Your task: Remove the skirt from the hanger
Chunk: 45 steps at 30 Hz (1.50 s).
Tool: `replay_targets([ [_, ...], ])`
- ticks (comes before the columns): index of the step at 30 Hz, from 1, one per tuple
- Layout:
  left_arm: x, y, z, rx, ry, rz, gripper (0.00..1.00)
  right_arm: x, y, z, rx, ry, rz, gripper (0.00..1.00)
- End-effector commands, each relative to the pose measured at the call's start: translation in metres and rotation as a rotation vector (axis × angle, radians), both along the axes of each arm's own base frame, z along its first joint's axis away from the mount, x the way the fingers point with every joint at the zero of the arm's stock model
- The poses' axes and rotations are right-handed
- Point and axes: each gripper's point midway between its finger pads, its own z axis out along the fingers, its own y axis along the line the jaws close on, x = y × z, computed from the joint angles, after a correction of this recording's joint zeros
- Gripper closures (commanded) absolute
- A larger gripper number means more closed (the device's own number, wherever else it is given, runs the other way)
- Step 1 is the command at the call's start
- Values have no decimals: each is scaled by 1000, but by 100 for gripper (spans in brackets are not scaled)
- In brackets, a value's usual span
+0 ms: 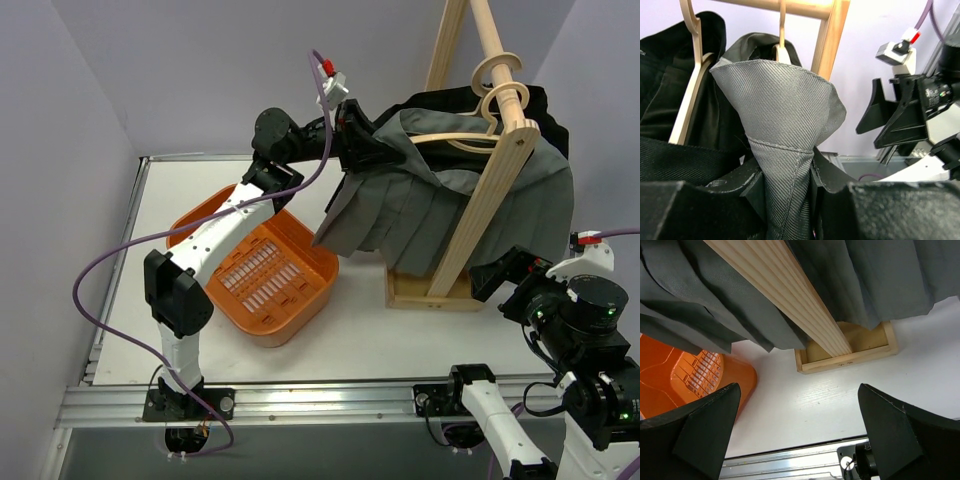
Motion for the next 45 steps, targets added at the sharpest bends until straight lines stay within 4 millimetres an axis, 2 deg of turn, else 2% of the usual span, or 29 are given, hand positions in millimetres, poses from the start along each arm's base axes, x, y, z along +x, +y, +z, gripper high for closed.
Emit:
replay_targets([
  [1,-20,25,59,-179,-102,4,98,0,-3,1,-14,-10,-11,0],
  [10,-17,28,70,-231,-71,2,98,-2,-4,5,-16,-18,-15,0],
  [19,-17,32,69,-222,-62,-5,98,-3,-5,7,-20,-18,-16,0],
  [29,-16,52,66,-219,-50,22,98,-3,-3,9,-14,-26,-5,0],
  [30,-10,54,58,-208,-27,30,98,-3,-3,8,-13,-26,-5,0],
  [32,-13,61,59,-220,-31,39,98,-3,-2,8,-12,-27,-2,0],
  [34,-8,66,49,-209,-9,53,98,-2,0,7,-9,-26,6,0],
  [35,-13,71,53,-214,-14,56,98,-1,0,7,-9,-24,10,0],
  [37,-9,78,44,-207,6,71,98,1,1,9,-8,-29,17,0],
  [40,-17,90,45,-213,2,77,98,3,2,11,-10,-32,23,0],
  [45,-27,102,53,-216,2,90,98,10,6,11,-6,-16,47,0],
])
